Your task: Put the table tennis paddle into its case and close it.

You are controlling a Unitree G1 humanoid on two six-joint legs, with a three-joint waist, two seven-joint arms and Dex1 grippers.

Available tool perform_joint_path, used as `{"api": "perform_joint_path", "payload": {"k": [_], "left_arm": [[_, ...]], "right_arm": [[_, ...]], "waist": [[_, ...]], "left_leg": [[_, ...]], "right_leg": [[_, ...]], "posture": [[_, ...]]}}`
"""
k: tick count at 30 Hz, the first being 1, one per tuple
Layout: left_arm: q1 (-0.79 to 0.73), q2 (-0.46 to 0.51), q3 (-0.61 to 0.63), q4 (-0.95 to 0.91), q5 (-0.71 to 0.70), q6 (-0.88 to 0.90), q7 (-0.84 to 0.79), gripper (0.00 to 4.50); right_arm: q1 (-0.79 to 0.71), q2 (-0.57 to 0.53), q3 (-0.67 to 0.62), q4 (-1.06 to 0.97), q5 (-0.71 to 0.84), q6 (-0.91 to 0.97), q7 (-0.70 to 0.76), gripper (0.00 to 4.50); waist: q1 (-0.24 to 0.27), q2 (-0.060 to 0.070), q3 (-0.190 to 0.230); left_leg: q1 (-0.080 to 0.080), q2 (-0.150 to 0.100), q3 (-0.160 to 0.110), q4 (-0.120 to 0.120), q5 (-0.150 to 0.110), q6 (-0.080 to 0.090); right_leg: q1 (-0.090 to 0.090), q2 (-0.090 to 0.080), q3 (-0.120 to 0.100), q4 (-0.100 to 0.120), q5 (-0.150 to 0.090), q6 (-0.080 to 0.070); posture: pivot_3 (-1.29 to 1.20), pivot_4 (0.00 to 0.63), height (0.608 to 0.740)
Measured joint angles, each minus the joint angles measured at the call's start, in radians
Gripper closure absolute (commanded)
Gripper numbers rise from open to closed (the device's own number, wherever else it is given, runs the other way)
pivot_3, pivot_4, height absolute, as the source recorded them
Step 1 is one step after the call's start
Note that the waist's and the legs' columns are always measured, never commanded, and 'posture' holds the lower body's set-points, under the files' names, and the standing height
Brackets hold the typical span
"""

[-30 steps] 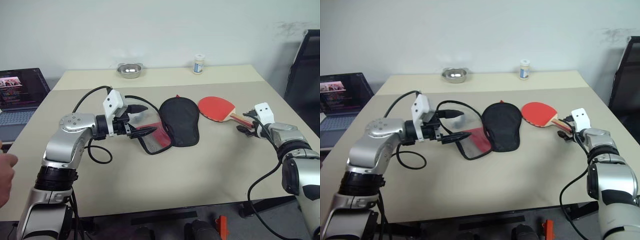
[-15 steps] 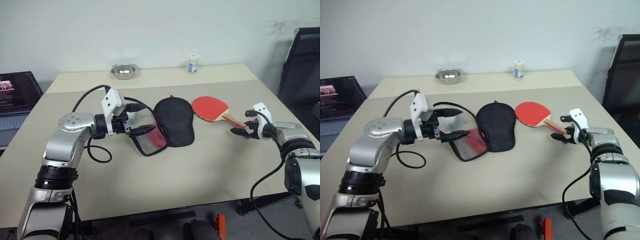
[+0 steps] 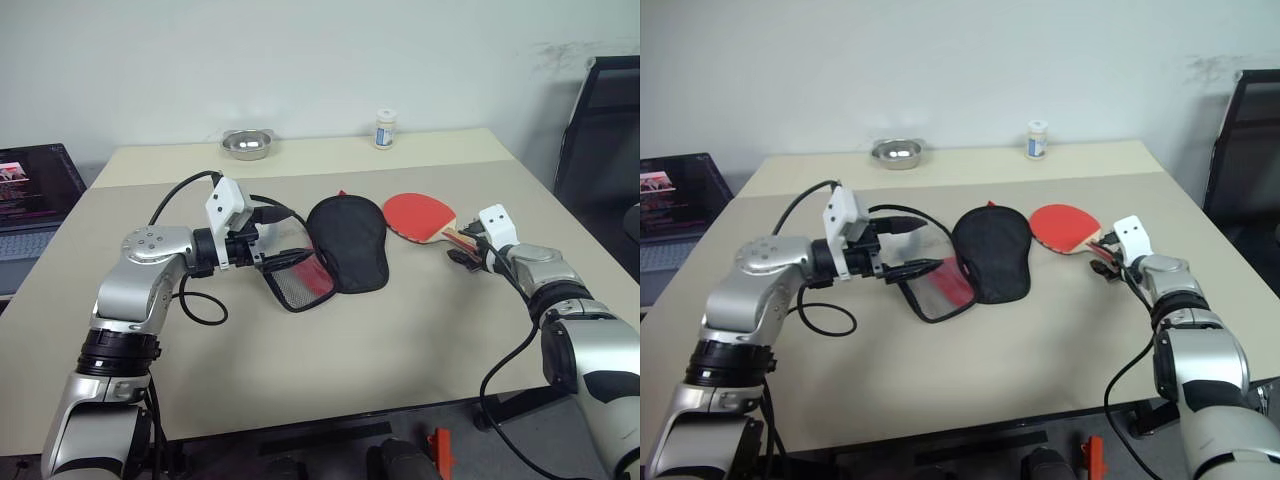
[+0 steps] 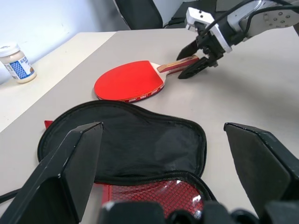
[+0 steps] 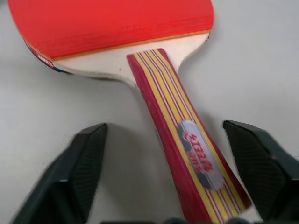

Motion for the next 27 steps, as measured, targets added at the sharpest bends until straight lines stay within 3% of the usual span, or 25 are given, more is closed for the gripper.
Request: {"api": "perform_joint_path", "payload": {"k": [3,6,18,27], "left_arm": [[0.000,0.012,0.010,0.003,0.001,-0.005,0.001,0.00],[0.000,0.026,0.031,0.024,0.004,-0.021,0.006,0.00],[0.030,0.047,0.050,0.037,0.004,-0.033,0.002,0.00],[0.029,0.046,0.052,0.043,0.007,-0.042,0.001,0.00]], "right_arm": [[-0.001,-0.006,0.010,-0.002,-0.005,0.008,-0.022,2.57],[-0.003,-0.010,-0.007,-0.002,0.008,0.038,-0.044,3.25],[0.058,-0.057,-0.030,-0.135,0.080,0.184,-0.012,3.25],[0.426,-0.040,-0.127,-0.899,0.196,0.672,-0.110,3.25]], "waist": [[0.001,0.000,0.000],[0.001,0.000,0.000],[0.026,0.000,0.000],[0.045,0.000,0.000]], "left_leg": [[0.000,0.000,0.000,-0.001,0.000,0.000],[-0.001,0.001,-0.001,-0.001,0.000,0.000],[-0.003,0.000,-0.001,-0.001,-0.001,-0.001],[-0.013,0.000,-0.004,0.001,-0.001,-0.001]], "right_leg": [[0.000,0.000,0.000,-0.001,0.000,0.000],[0.000,0.000,0.000,-0.002,0.000,0.000],[-0.001,0.000,0.000,-0.003,0.000,0.000],[-0.008,-0.001,-0.004,-0.003,0.000,0.000]], "posture": [[0.00,0.150,0.740],[0.00,0.150,0.740],[0.00,0.150,0.740],[0.00,0.150,0.740]]}}
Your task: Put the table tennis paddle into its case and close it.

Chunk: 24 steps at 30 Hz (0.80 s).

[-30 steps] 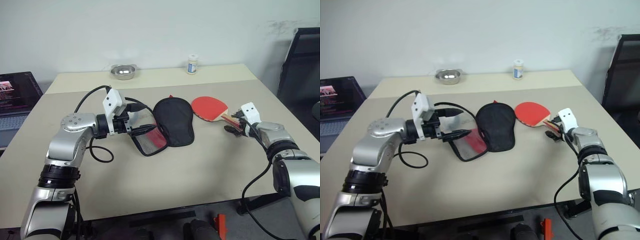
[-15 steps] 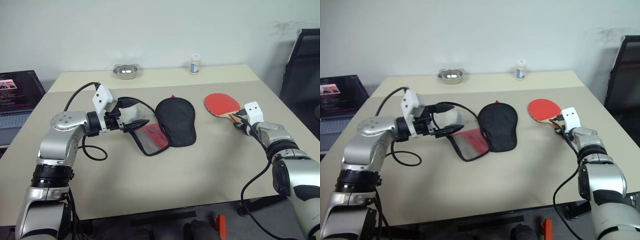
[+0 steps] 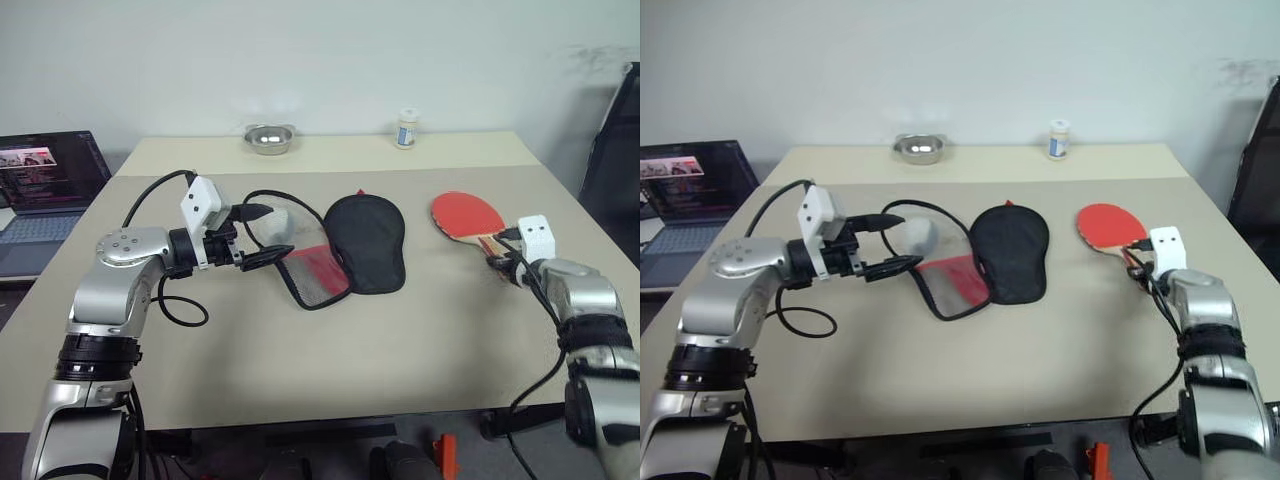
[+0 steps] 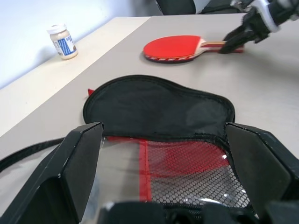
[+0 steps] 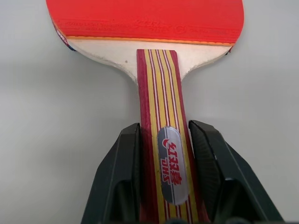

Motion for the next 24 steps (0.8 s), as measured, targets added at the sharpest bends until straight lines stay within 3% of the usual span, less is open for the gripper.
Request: {"api": "perform_joint_path", "payload": {"k": [6,10,11,14,24], "left_arm": [[-0.008,-0.014,-0.001,0.006,0.001,-0.004,-0.004,0.00],[-0.008,-0.014,-0.001,0.004,0.001,-0.004,-0.008,0.00],[-0.008,-0.014,-0.001,0.003,0.001,-0.004,-0.009,0.00],[-0.007,-0.014,-0.001,0.000,0.001,-0.003,-0.012,0.00],[0.001,-0.012,-0.001,-0.009,0.001,-0.002,-0.012,0.00]], "right_arm": [[0.081,0.045,-0.012,-0.229,0.035,0.176,-0.060,3.25],[0.080,0.060,-0.009,-0.254,0.055,0.207,-0.058,3.25],[0.077,0.060,-0.004,-0.249,0.056,0.198,-0.055,2.54],[0.066,0.054,0.027,-0.217,0.056,0.169,-0.037,1.71],[-0.100,0.056,0.108,0.044,0.033,0.035,-0.019,1.71]], "waist": [[0.000,0.000,0.000],[-0.011,0.000,0.000],[-0.015,0.000,0.000],[-0.020,0.000,0.000],[-0.027,-0.001,0.000]], "left_leg": [[0.000,0.000,-0.001,0.000,0.000,0.000],[0.000,0.000,-0.001,0.000,0.000,0.000],[0.000,0.000,-0.001,0.000,0.000,0.000],[0.001,0.000,-0.001,0.000,0.000,0.001],[0.001,0.000,-0.001,0.000,0.000,0.001]], "right_leg": [[0.000,0.001,0.000,0.000,0.000,0.000],[0.000,0.001,0.000,0.000,0.000,0.000],[0.000,0.001,0.000,0.000,0.000,0.000],[0.000,0.002,0.001,0.000,0.000,0.000],[-0.001,0.003,0.002,0.001,0.000,0.000]], "posture": [[0.00,0.150,0.740],[0.00,0.150,0.740],[0.00,0.150,0.740],[0.00,0.150,0.740],[0.00,0.150,0.740]]}}
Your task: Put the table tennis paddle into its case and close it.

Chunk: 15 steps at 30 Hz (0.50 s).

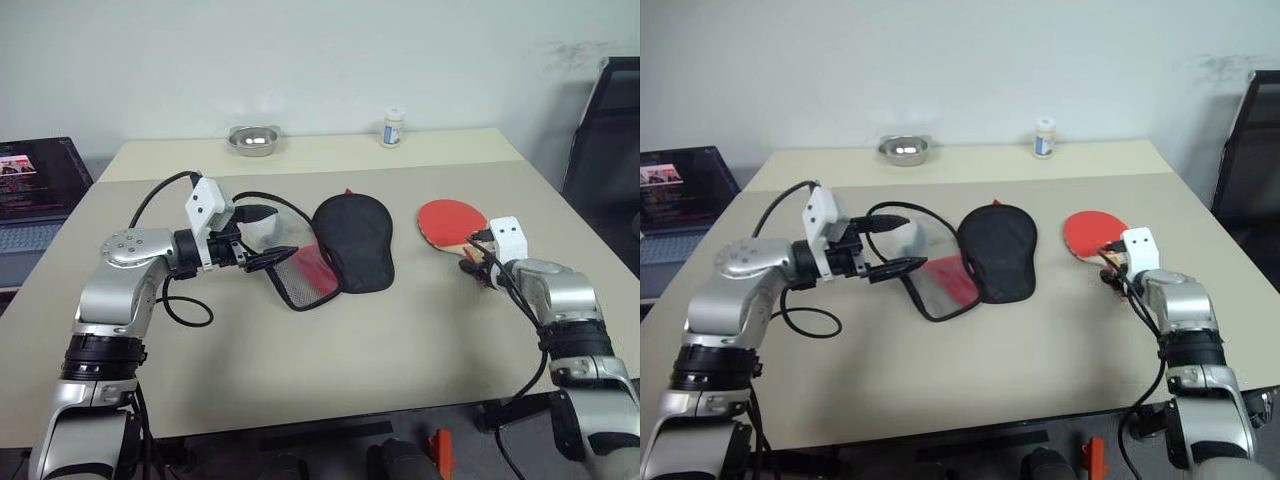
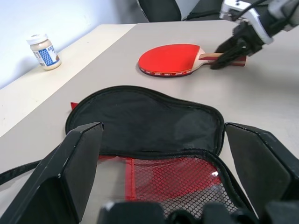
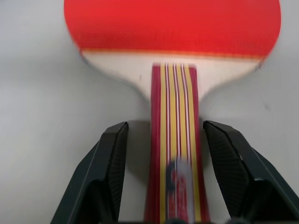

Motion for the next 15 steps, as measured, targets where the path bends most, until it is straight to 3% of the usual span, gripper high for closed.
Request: {"api": "perform_joint_path", "payload": {"k": [6,9,13,15], "left_arm": [[0.000,0.008,0.000,0.000,0.002,0.000,0.000,0.00],[0.005,0.017,0.001,0.000,0.004,0.000,0.000,0.00],[0.021,0.029,0.007,0.000,0.004,0.001,0.003,0.00],[0.021,0.041,0.015,0.002,0.000,0.008,-0.002,0.00]], "right_arm": [[-0.088,0.003,0.002,0.186,-0.001,-0.082,0.000,1.71],[-0.099,0.003,0.001,0.217,0.000,-0.098,-0.001,2.29],[-0.111,0.008,-0.008,0.244,0.005,-0.106,-0.021,3.38],[-0.115,0.015,-0.020,0.253,0.012,-0.106,-0.038,3.39]], "waist": [[-0.001,0.000,0.000],[-0.001,-0.001,-0.001],[0.001,-0.003,-0.002],[0.002,-0.004,-0.002]], "left_leg": [[0.000,0.000,0.001,0.000,0.000,0.000],[0.001,0.000,0.001,0.000,0.000,0.000],[0.000,0.000,0.001,0.000,0.000,0.000],[0.000,0.000,0.001,0.000,0.000,0.000]], "right_leg": [[0.000,0.000,0.002,0.000,0.000,0.000],[0.000,0.000,0.001,0.000,0.000,0.000],[0.001,0.000,0.002,0.001,0.000,0.000],[0.001,0.000,0.002,0.000,0.000,0.000]], "posture": [[0.00,0.150,0.740],[0.00,0.150,0.740],[0.00,0.150,0.740],[0.00,0.150,0.740]]}}
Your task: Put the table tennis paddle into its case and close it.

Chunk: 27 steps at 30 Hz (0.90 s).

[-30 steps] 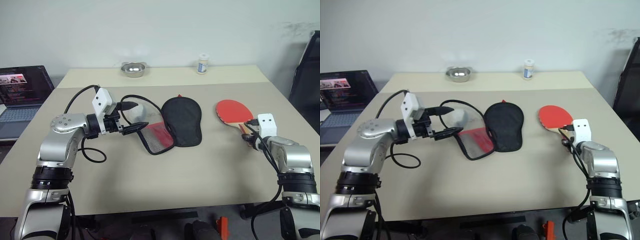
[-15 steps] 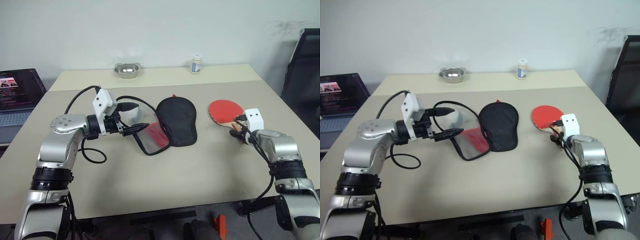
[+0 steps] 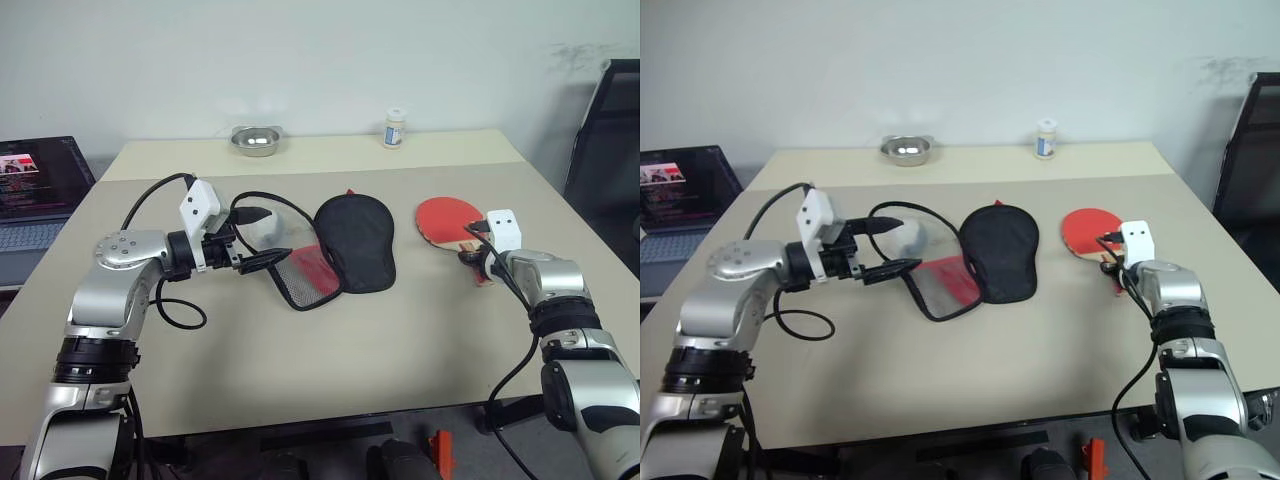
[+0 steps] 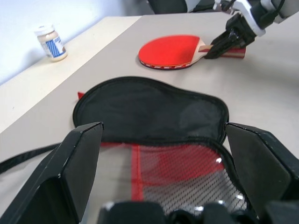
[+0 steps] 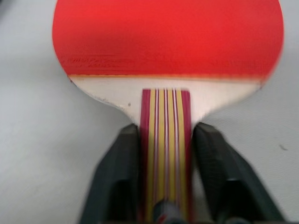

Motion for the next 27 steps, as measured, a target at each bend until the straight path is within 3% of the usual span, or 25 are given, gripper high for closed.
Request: {"api": "perform_joint_path", "payload": {"k": [8,13,16,22,27], "left_arm": [[0.019,0.048,0.025,0.010,-0.012,0.018,-0.040,0.00],[0.032,0.089,0.042,0.034,-0.013,0.012,-0.090,0.00],[0.035,0.112,0.042,0.064,-0.012,-0.006,-0.126,0.00],[0.026,0.125,0.041,0.104,-0.004,-0.029,-0.146,0.00],[-0.004,0.123,0.039,0.106,0.000,-0.032,-0.142,0.00]], "right_arm": [[-0.007,0.023,-0.056,-0.047,0.037,0.064,-0.068,3.39],[0.049,0.155,-0.077,-0.514,0.128,0.332,-0.129,3.39],[0.072,0.259,-0.071,-0.680,0.169,0.435,-0.172,3.39],[0.095,0.410,-0.056,-0.741,0.184,0.490,-0.269,3.39],[0.116,0.455,0.000,-0.693,0.156,0.434,-0.296,3.39]], "waist": [[0.001,0.000,0.000],[-0.006,0.001,0.000],[0.000,0.001,0.000],[0.012,0.000,0.000],[0.011,0.000,0.000]], "left_leg": [[-0.004,0.000,0.000,0.000,0.000,0.000],[-0.008,0.004,-0.001,-0.001,0.000,0.000],[-0.008,0.011,-0.001,-0.001,0.000,0.000],[-0.008,0.010,0.000,0.000,0.000,0.000],[-0.009,0.010,0.000,0.000,0.000,0.000]], "right_leg": [[-0.004,0.000,0.001,0.000,0.000,0.000],[-0.009,0.000,0.001,0.001,0.002,-0.004],[-0.009,0.001,-0.002,0.001,0.001,-0.002],[-0.008,0.003,-0.002,0.000,0.001,-0.001],[-0.008,0.003,-0.002,-0.001,0.001,-0.002]], "posture": [[0.00,0.150,0.740],[0.00,0.150,0.740],[0.00,0.150,0.740],[0.00,0.150,0.740],[0.00,0.150,0.740]]}}
